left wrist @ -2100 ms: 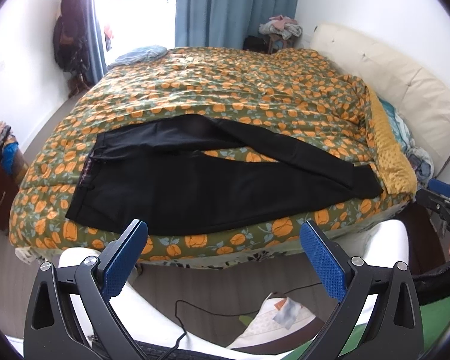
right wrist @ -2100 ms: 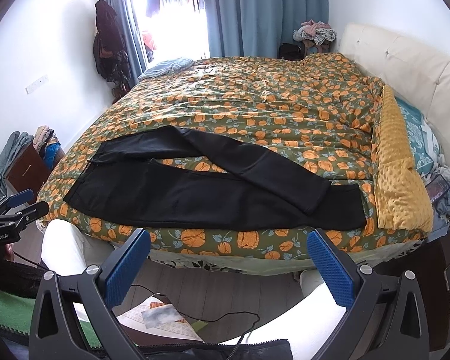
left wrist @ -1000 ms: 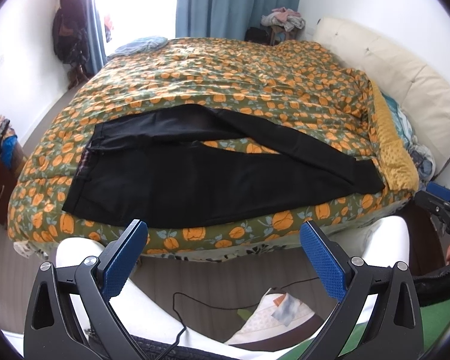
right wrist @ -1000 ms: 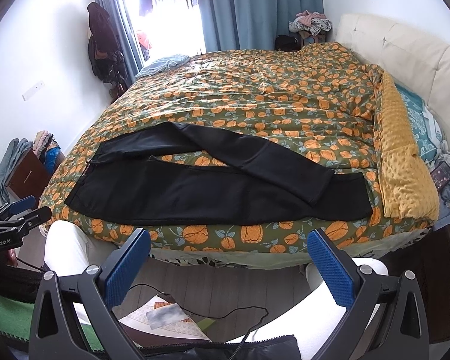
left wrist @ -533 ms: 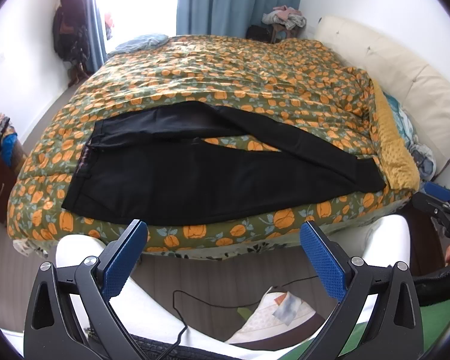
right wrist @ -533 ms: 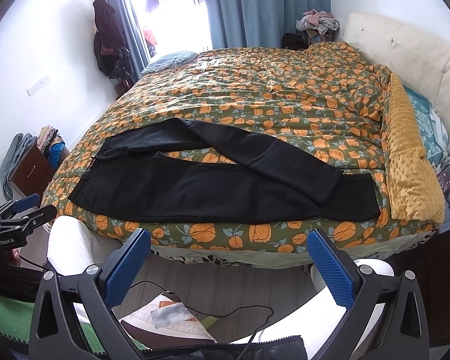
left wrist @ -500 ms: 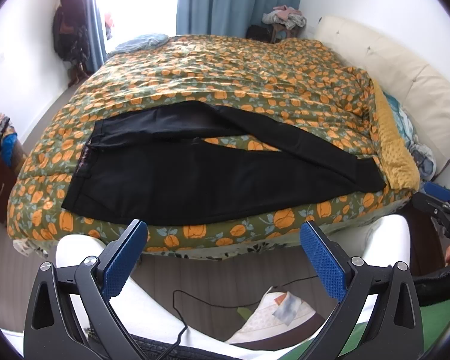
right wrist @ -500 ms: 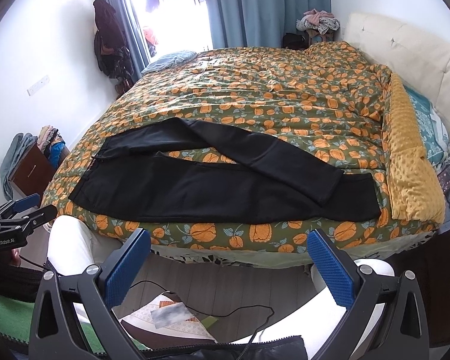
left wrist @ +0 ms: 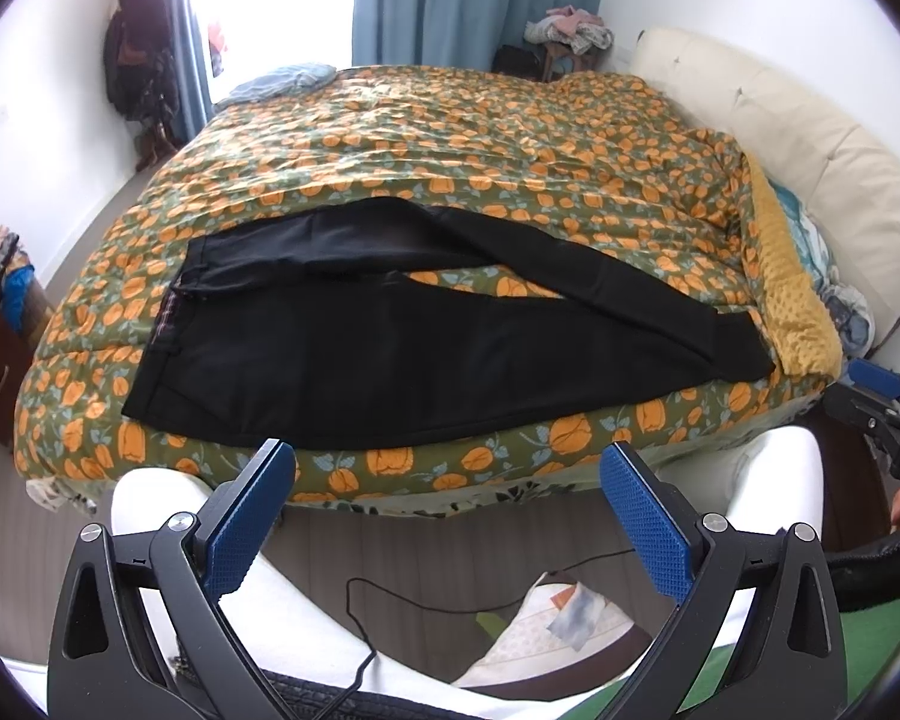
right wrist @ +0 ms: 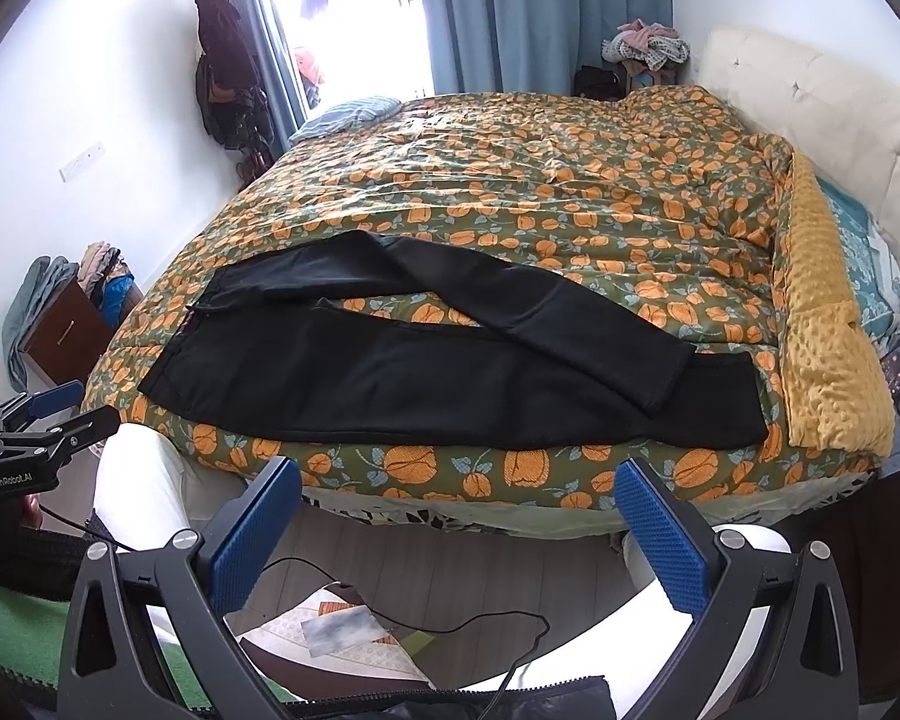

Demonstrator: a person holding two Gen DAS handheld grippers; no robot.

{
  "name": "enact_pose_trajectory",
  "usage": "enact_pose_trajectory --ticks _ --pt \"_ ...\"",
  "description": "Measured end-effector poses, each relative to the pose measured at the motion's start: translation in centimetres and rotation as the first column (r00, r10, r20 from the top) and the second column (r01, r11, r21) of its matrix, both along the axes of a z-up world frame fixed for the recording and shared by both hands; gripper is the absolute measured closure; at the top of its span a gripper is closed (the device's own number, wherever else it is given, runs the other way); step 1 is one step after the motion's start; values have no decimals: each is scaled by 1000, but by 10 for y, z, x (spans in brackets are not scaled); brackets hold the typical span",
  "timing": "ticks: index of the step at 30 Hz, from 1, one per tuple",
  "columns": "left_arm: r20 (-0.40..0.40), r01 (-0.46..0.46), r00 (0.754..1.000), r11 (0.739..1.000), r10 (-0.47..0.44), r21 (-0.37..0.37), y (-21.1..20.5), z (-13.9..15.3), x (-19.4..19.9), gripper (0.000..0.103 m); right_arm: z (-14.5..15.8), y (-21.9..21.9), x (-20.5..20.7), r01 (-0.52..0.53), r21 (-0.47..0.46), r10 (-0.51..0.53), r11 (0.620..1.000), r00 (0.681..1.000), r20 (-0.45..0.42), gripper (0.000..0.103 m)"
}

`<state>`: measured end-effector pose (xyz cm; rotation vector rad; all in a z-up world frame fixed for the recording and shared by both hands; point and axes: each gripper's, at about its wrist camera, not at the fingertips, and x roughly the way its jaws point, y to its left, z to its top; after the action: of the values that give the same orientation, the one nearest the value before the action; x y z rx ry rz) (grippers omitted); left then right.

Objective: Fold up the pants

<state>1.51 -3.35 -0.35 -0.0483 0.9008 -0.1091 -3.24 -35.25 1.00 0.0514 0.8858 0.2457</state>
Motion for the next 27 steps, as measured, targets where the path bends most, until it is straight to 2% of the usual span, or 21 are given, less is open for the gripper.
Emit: enact_pose_trajectory --ticks 27 --pt "-1 1 1000 1000 -1 3 1 -2 1 1 -6 8 3 -20 2 20 1000 1000 -7 0"
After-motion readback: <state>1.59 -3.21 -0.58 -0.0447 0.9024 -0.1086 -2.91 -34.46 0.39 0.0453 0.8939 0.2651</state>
